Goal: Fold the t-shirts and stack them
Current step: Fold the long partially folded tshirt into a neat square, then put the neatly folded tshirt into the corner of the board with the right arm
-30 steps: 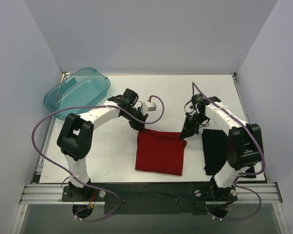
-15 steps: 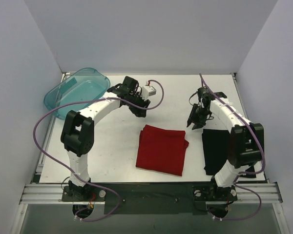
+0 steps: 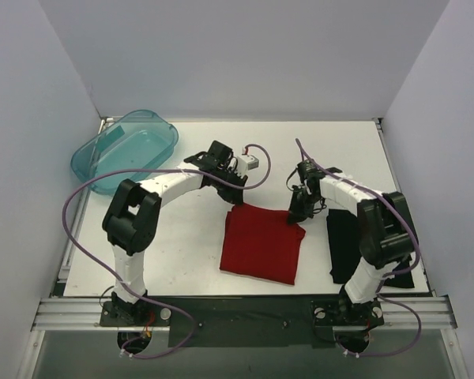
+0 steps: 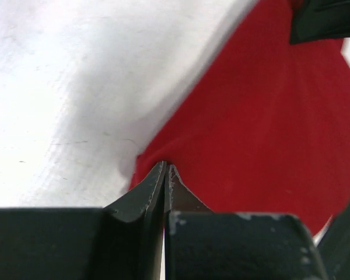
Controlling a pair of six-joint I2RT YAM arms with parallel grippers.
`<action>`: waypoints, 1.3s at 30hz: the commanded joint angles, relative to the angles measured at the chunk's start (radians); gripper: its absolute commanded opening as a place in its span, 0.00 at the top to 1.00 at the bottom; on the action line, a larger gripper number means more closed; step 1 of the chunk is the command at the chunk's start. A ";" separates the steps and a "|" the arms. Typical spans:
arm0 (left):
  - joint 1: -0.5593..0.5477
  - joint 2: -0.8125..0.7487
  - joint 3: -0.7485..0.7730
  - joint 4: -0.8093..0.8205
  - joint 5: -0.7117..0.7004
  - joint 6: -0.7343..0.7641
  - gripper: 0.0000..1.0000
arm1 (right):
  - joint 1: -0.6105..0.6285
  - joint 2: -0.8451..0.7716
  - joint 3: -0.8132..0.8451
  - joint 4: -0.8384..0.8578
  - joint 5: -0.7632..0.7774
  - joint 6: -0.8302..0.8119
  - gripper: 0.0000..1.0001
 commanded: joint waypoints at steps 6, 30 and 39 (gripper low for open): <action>0.066 0.078 -0.036 0.127 -0.142 -0.060 0.90 | -0.042 0.131 0.113 0.031 0.035 -0.030 1.00; 0.106 -0.218 -0.249 -0.006 -0.236 -0.271 0.54 | -0.056 -0.204 -0.479 0.392 -0.257 0.131 0.37; 0.109 -0.292 -0.269 0.009 -0.260 -0.247 0.54 | -0.114 -0.196 -0.398 0.246 -0.203 -0.007 1.00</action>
